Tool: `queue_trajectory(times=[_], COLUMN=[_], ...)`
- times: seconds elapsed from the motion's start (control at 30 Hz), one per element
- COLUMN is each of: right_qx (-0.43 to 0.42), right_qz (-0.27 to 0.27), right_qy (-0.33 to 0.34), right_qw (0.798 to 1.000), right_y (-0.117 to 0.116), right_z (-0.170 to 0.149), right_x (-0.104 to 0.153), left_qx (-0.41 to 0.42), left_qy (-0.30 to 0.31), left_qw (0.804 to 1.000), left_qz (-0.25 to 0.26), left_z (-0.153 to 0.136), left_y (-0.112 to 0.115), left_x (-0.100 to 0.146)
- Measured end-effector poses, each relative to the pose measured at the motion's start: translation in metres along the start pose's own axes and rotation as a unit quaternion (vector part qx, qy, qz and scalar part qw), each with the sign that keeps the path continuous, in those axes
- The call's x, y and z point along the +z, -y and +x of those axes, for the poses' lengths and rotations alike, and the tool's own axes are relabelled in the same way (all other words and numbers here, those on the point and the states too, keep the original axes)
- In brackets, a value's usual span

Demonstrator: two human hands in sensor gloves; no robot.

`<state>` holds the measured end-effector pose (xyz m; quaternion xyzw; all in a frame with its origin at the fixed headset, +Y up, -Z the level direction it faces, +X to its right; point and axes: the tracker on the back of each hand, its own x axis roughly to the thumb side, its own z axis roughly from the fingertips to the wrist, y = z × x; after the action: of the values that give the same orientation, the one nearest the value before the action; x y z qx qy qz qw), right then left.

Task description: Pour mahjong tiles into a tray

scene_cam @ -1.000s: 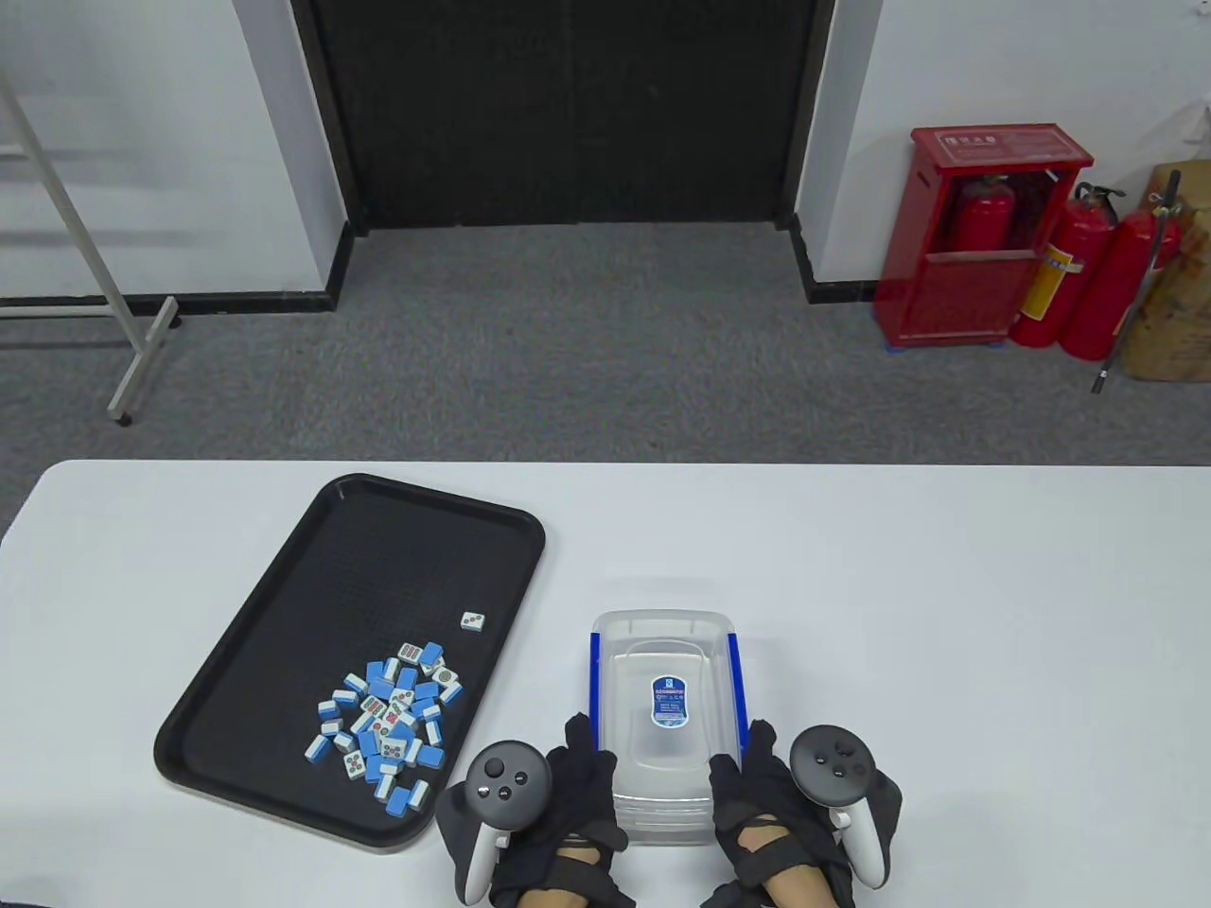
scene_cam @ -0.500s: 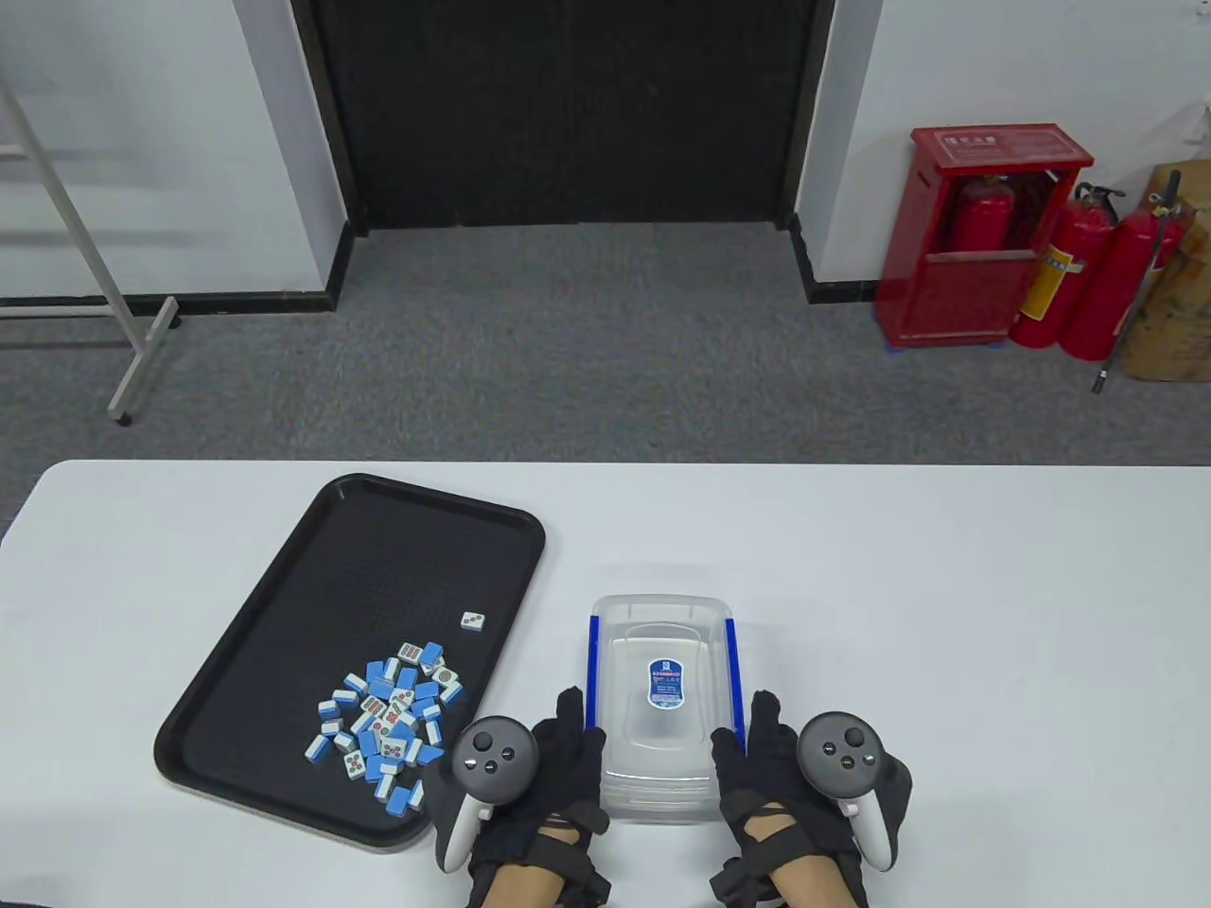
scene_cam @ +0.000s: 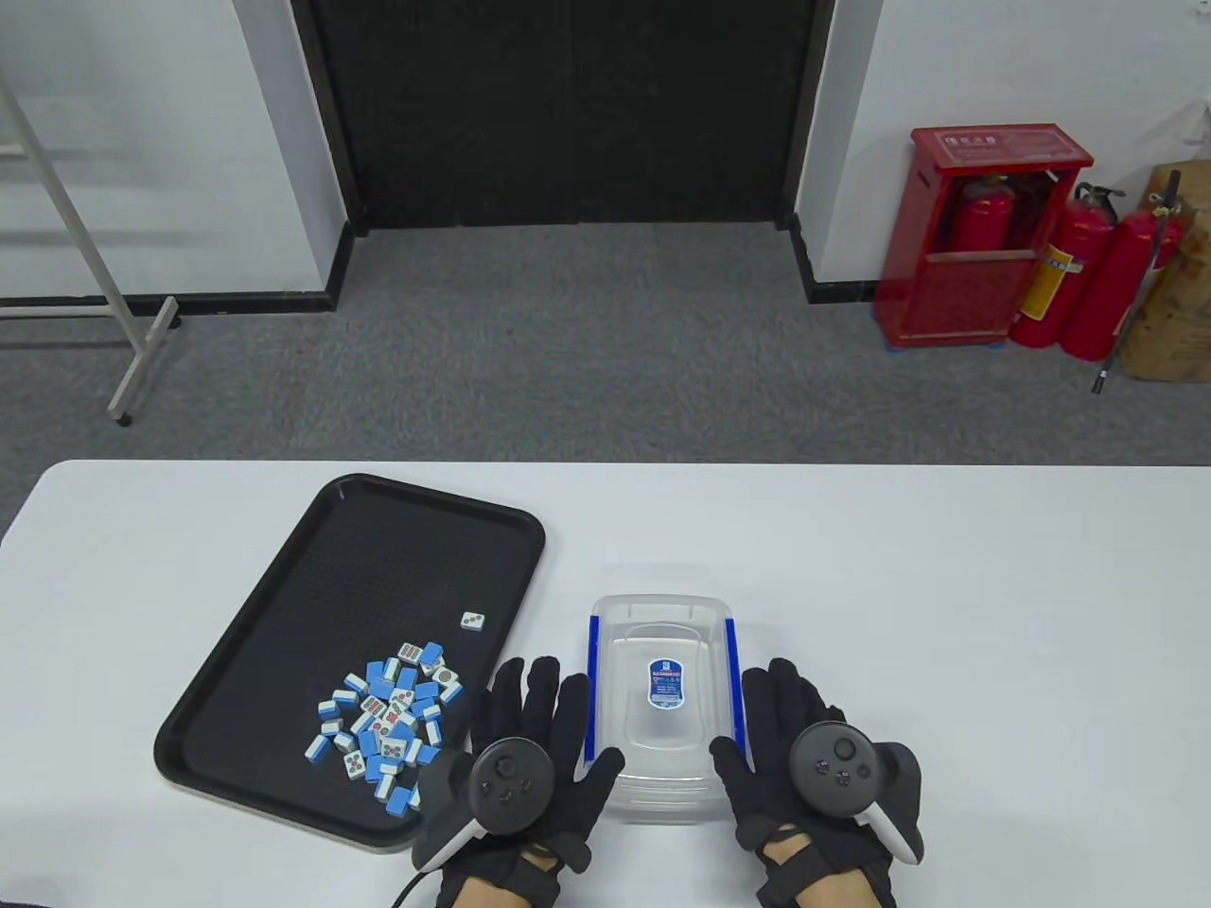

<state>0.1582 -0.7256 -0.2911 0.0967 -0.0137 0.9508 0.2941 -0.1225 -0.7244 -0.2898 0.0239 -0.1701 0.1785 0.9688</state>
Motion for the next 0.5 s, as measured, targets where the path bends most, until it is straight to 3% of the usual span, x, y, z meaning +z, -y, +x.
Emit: queue_trajectory(times=[0.17,0.5], right_qx=[0.020,0.037], right_qz=[0.000,0.014], right_qy=[0.018,0.009], right_qw=[1.000,0.999], right_y=[0.0003,-0.0038], right_z=[0.0080,0.0111], right_x=[0.0032,0.0037], left_qx=[-0.067,-0.039], left_qy=[0.001,-0.019], left_qw=[0.998,0.999], left_qz=[-0.012,-0.018], left_z=[0.0010,-0.0024], left_y=[0.0001,0.0015], left_x=[0.0011,0.0035])
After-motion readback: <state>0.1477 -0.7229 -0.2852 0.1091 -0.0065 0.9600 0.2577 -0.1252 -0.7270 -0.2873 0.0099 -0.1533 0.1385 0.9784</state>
